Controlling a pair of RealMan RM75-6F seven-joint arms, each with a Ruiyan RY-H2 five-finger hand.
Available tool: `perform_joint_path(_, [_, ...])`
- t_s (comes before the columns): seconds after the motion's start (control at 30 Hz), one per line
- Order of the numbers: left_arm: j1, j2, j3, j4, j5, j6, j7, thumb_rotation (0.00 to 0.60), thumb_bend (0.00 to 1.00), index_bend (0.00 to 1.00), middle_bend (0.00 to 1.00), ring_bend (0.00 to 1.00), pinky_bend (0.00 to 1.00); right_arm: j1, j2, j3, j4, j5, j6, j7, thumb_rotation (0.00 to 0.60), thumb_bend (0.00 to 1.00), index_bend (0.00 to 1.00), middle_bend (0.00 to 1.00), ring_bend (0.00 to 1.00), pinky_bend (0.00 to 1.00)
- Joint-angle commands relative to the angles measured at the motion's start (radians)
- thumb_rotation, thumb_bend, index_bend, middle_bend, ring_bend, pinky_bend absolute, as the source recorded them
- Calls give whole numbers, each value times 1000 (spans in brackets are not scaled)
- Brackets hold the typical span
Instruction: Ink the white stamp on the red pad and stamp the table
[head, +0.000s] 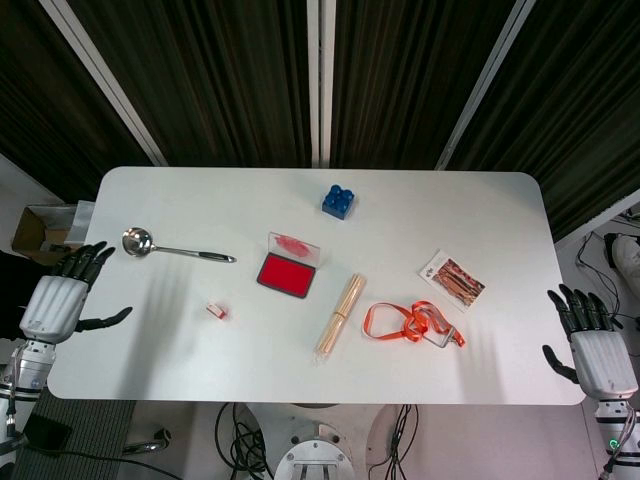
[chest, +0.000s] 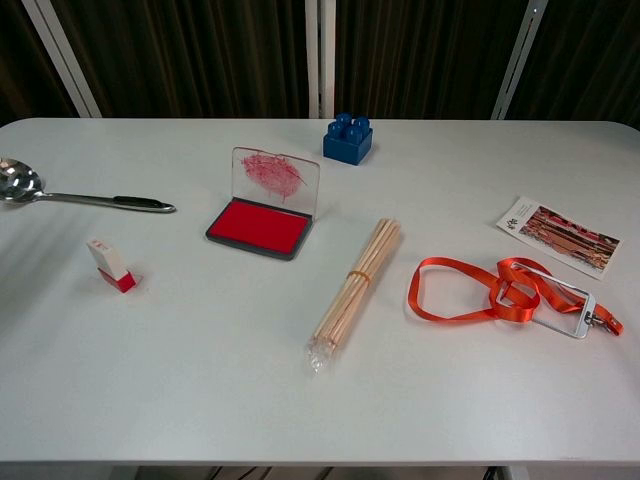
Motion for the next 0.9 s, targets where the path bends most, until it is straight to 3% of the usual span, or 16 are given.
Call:
perform_joint_path(0.03, [0,-1,0,1,0,0,0,157,122,82,66,86,190,2,0,0,-1,-1,-2,-2,600,230,0,0,0,0])
perform_joint_path(0.23, [-3,-1,7,-3,23,9,-8,190,122,83,66,85,190,2,0,0,1,-3,0,1,600,230,0,0,0,0])
perform_joint_path(0.33, [-13,2,11,-7,51,14,-12,279,122,83,67,85,190,3,3,2,-2,-2,1,1,600,230,0,0,0,0])
perform_joint_path(0.53, [-52,-12,6,-19,112,24,0,546,129,84,75,107,229,11,8,3,-12,0,-13,-10,600,230,0,0,0,0])
perform_joint_path(0.57, [-62,-19,6,-15,127,24,4,579,131,84,85,149,300,12,8,3,-12,1,-15,-12,600,230,0,0,0,0])
perform_joint_path(0.6, [-72,-26,8,-10,143,22,11,596,132,84,105,257,450,13,7,3,-11,1,-16,-12,600,231,0,0,0,0])
perform_joint_path(0.7, [-115,-49,29,-12,187,-28,0,600,133,86,178,585,780,13,5,2,-8,6,-22,-12,600,230,0,0,0,0])
perform_joint_path(0.77, [-150,-68,41,-10,211,-76,15,600,135,90,216,703,861,12,6,0,-7,9,-25,-15,600,230,0,0,0,0])
perform_joint_path(0.9, [-212,-113,55,-5,229,-176,52,600,135,108,246,799,925,11,5,0,-6,13,-27,-14,600,230,0,0,0,0])
